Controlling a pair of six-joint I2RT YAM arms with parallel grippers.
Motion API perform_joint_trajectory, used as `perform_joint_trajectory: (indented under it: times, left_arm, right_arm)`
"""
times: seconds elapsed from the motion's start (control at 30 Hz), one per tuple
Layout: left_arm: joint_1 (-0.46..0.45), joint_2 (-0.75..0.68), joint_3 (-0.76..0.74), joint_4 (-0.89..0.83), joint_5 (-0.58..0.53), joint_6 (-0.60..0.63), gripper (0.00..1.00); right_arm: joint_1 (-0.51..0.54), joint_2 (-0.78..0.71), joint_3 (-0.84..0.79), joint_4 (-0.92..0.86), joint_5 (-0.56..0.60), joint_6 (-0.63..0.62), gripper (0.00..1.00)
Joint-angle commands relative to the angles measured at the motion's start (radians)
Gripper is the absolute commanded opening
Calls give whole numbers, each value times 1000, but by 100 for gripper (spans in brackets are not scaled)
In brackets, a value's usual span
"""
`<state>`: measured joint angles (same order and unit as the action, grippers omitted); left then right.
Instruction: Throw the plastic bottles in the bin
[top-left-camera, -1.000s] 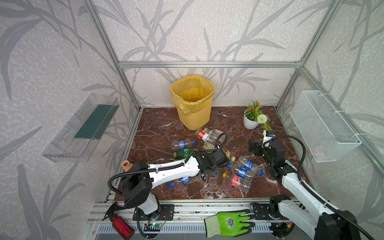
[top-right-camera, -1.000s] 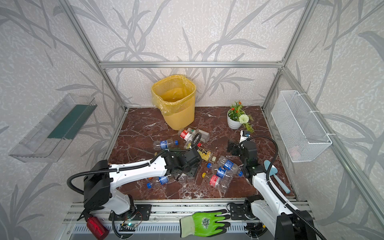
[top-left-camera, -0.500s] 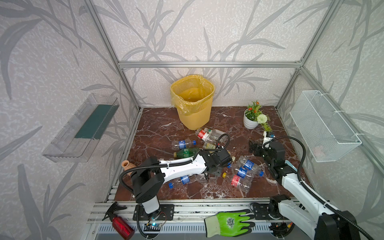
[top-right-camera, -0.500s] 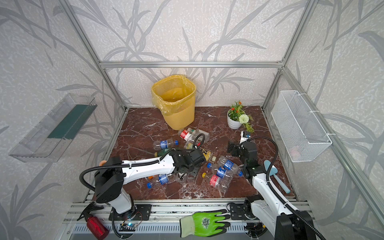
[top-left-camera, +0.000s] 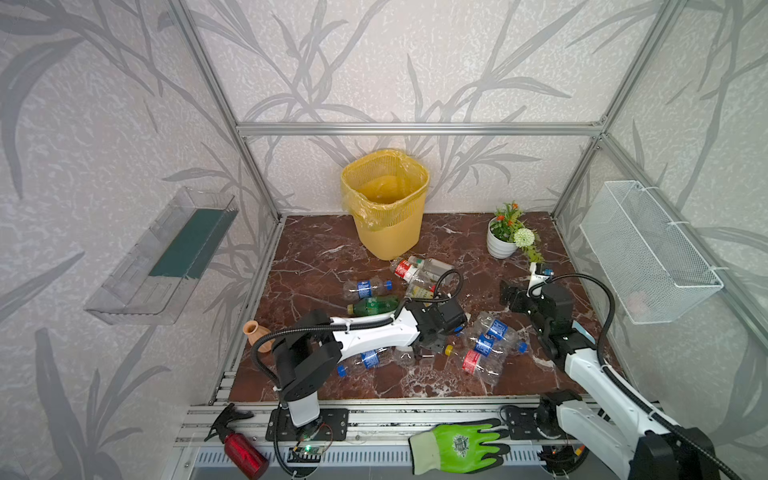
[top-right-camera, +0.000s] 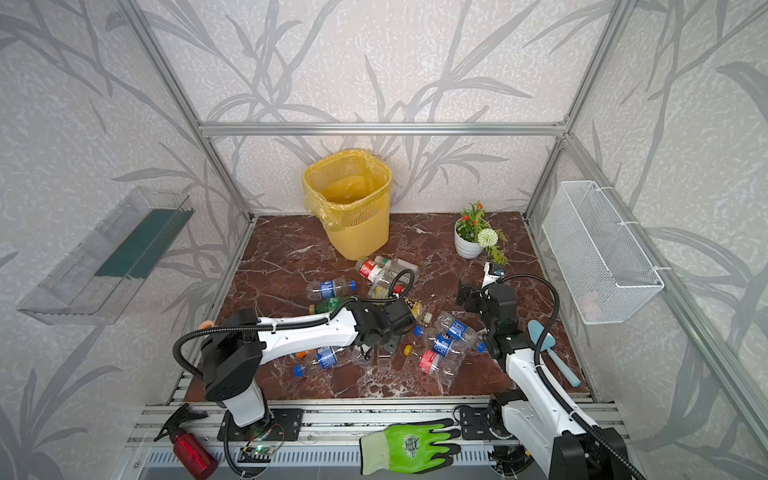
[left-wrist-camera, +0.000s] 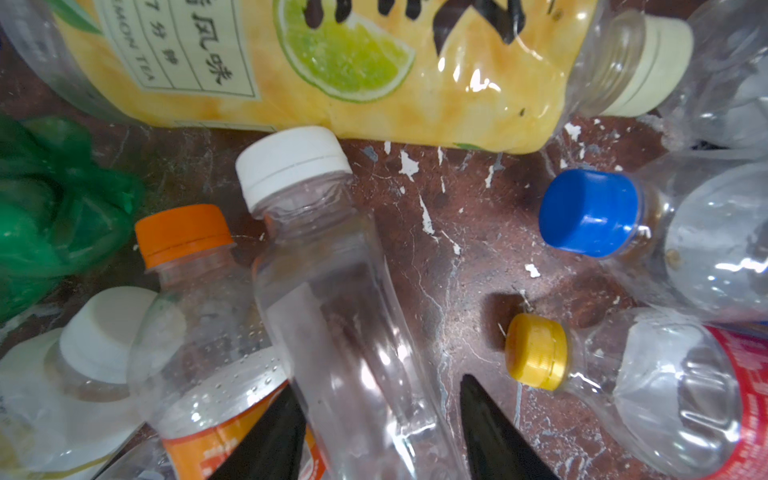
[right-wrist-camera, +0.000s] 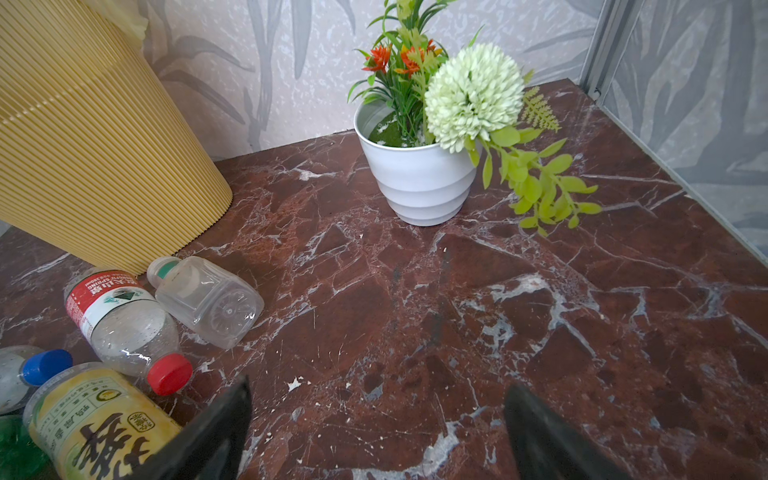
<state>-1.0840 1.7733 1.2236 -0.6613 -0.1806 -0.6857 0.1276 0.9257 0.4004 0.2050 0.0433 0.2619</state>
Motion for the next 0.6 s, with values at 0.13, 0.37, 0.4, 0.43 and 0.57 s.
perform_joint_trajectory:
  times: [0.13,0.37,0.4,0.43,0.57]
  left_arm:
    - [-2,26,12,-11,-2,-31,59]
    - [0,33,6,2,7,-34,53]
    - [-1,35,5,4,10,-35,53]
    - [-1,36,3,7,11,-36,52]
    - [-1,27,-14,25,17,-49,50]
  right_arm:
    - [-9,-16,-13,7,-10,7,95]
    - [-14,-14,-14,10,-11,7,95]
    - [-14,-15,-15,11,-13,7,95]
    - [-14,-14,-15,13,-13,7,95]
    - [-16,-17,-17,11,-16,7,95]
